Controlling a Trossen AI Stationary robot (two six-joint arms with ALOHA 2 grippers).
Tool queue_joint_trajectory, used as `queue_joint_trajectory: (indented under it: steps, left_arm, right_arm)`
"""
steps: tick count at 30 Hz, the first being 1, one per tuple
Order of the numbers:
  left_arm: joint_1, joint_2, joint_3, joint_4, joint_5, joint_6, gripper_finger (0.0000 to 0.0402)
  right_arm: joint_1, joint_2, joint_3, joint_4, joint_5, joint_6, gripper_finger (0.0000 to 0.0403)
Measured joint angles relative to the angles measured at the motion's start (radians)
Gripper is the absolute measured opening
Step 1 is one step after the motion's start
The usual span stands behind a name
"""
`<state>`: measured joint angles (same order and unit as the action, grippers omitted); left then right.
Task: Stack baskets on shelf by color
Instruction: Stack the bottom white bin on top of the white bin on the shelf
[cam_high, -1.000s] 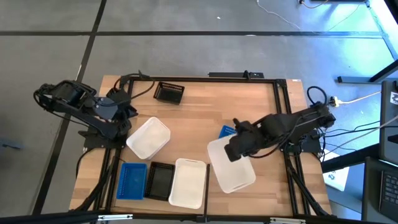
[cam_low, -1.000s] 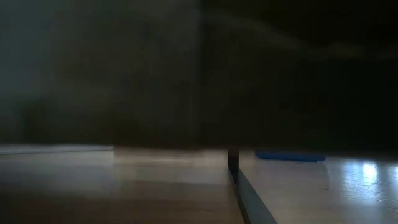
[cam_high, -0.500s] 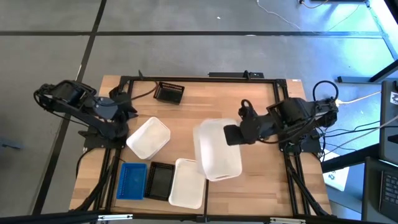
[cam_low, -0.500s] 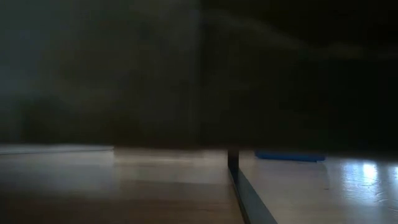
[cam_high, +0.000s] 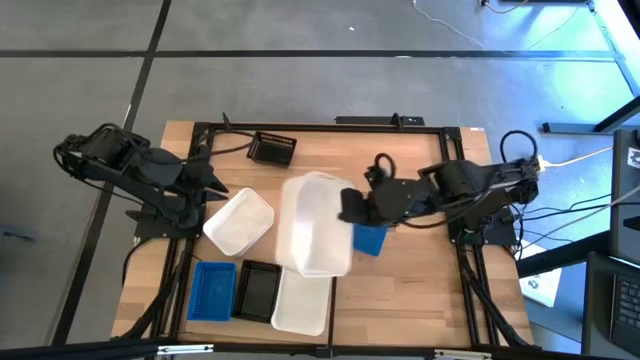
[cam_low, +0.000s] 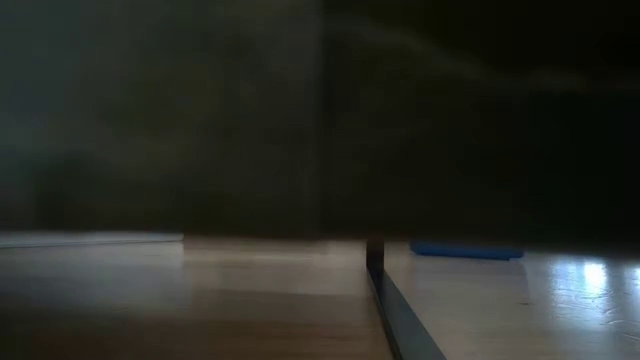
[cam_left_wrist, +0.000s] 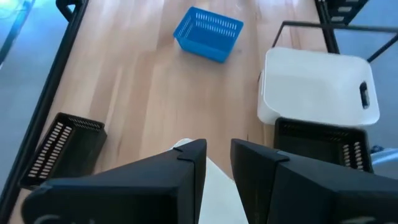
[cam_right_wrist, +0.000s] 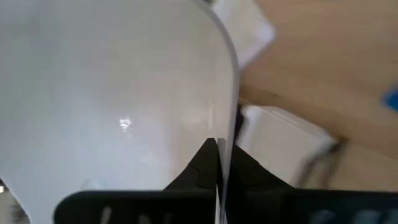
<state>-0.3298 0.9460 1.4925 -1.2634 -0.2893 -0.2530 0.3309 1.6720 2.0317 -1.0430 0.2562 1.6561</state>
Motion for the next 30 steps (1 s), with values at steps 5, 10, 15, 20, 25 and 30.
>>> queue_joint_trajectory:
  steps: [5, 10, 15, 20, 25, 30]
  left_arm:
    - [0.000, -0.002, 0.000, -0.003, 0.000, 0.028, 0.0066]
    - [0.000, -0.016, -0.001, -0.003, 0.045, 0.057, 0.0066]
    - [0.000, -0.019, -0.001, -0.003, 0.071, 0.080, 0.0066]
    - [0.000, -0.020, -0.001, -0.004, 0.071, 0.082, 0.0066]
    - [0.000, -0.020, -0.001, -0.009, 0.071, 0.131, 0.0066]
    - [0.000, -0.019, -0.001, -0.011, 0.071, 0.133, 0.0066]
  right_arm:
    - [0.002, 0.047, -0.087, 0.174, 0.001, 0.039, 0.0000]
    - [0.011, 0.104, -0.092, 0.199, -0.033, 0.044, 0.0000]
    - [0.042, 0.139, -0.092, 0.167, -0.044, 0.097, 0.0000]
    - [0.071, 0.159, -0.092, 0.106, -0.031, 0.167, 0.0000]
    - [0.080, 0.189, -0.091, 0.080, -0.029, 0.202, 0.0000]
    - [0.092, 0.214, -0.091, 0.057, -0.042, 0.227, 0.0000]
